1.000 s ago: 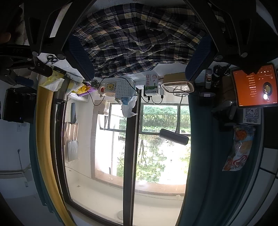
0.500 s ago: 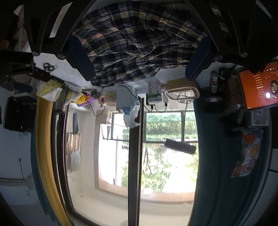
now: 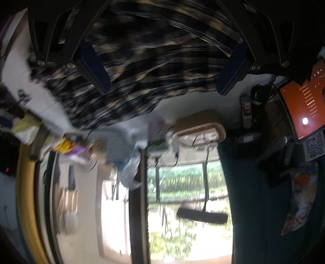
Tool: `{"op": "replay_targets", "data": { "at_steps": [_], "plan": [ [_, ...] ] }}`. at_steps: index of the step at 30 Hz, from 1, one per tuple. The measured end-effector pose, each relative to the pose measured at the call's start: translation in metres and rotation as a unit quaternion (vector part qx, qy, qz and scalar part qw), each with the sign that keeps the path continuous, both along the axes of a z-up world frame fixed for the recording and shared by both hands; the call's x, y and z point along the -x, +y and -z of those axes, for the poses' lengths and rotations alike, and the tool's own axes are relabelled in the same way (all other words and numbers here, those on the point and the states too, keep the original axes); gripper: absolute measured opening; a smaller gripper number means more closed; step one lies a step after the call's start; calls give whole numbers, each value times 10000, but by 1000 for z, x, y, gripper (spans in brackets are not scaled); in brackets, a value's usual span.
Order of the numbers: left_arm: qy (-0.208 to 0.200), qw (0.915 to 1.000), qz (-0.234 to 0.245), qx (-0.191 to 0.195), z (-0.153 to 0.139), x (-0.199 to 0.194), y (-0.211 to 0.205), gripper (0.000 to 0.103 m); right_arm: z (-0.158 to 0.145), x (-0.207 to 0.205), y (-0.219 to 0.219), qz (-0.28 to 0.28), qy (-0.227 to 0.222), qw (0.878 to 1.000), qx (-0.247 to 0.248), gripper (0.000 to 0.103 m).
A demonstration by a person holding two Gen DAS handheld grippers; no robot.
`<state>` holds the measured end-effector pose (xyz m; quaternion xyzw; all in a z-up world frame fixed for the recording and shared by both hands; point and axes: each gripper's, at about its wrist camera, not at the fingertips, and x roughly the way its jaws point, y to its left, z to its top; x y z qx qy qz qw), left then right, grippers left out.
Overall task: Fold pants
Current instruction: 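Lower both grippers onto the plaid pants and close each on a waistband edge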
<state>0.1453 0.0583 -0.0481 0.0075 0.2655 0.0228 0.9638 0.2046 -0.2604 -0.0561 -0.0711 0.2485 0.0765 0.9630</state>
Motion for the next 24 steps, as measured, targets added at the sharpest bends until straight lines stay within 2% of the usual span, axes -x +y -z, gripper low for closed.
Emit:
{"op": "replay_targets", "data": {
  "at_steps": [3,7,10,11,13,15,17,19,22,24],
  "plan": [
    [624,9977,-281,-13,16,-27,25,103,13,-27,-8,-55,355,9993,-66,103],
    [1149,9919,-540,89,34,-48,54,103,31,-66,-23,49,751,9972,-54,103],
    [1274,9897,-592,-276,44,-60,61,103,39,-90,-30,87,844,9963,143,103],
    [1414,9864,-665,-505,50,-70,66,103,41,-98,-32,85,876,9960,179,103],
    [1667,9814,-724,-612,59,-82,75,101,43,-119,-37,53,957,9952,176,103],
    [1881,9788,-677,-455,66,-94,87,96,44,-142,-40,-48,1072,9942,6,103],
    [2120,9752,-556,-298,72,-105,95,93,50,-170,-42,-301,1475,9883,-232,103],
    [2350,9707,-441,-249,78,-113,98,84,56,-186,-42,-500,1725,9827,-456,92],
    [2739,9612,-273,-149,93,-122,99,83,68,-205,-39,-615,2038,9754,-581,89],
    [2724,9618,-260,-9,93,-122,101,83,76,-217,-36,-706,2204,9702,-719,87]
  ]
}}
